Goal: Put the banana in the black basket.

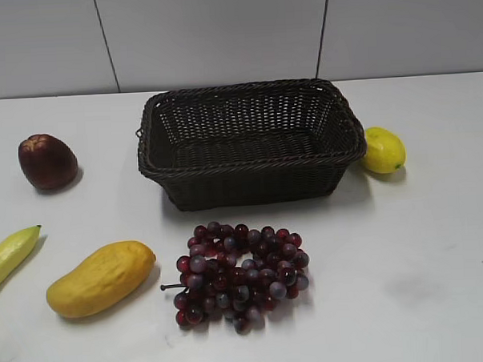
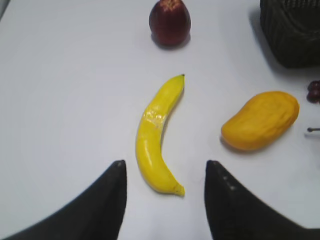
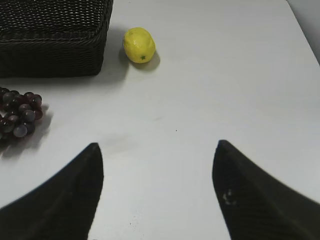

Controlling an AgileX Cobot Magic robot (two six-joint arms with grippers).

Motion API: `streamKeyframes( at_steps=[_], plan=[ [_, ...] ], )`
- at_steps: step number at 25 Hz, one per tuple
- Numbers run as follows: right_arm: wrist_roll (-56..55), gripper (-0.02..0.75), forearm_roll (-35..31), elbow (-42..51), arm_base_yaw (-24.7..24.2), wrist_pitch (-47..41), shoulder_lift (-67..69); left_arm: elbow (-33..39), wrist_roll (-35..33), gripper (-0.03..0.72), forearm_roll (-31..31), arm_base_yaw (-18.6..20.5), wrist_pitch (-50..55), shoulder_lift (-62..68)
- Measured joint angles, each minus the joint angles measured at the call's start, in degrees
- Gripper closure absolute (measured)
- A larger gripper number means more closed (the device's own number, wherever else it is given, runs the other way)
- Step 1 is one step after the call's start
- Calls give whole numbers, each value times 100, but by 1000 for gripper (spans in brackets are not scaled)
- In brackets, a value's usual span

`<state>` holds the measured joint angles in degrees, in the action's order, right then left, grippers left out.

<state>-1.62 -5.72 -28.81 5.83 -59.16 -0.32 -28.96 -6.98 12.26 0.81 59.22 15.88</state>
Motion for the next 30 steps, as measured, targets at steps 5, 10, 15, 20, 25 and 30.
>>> streamKeyframes(
  at_steps=[5,10,15,20,25,30],
  plan=[
    [0,219,0,0,0,0,0,-116,-214,148,-50,0,-138,1238],
    [0,219,0,0,0,0,0,-146,-551,66,-61,0,-474,2487],
    [0,219,0,0,0,0,0,-151,-939,56,-67,0,-828,3570],
    [0,219,0,0,0,0,0,-151,-1193,56,-78,0,-1349,4572],
    [0,219,0,0,0,0,0,-357,-1251,56,-83,0,-1604,5499],
    [0,219,0,0,0,0,0,-735,-1282,56,-136,0,-1848,6326]
  ],
)
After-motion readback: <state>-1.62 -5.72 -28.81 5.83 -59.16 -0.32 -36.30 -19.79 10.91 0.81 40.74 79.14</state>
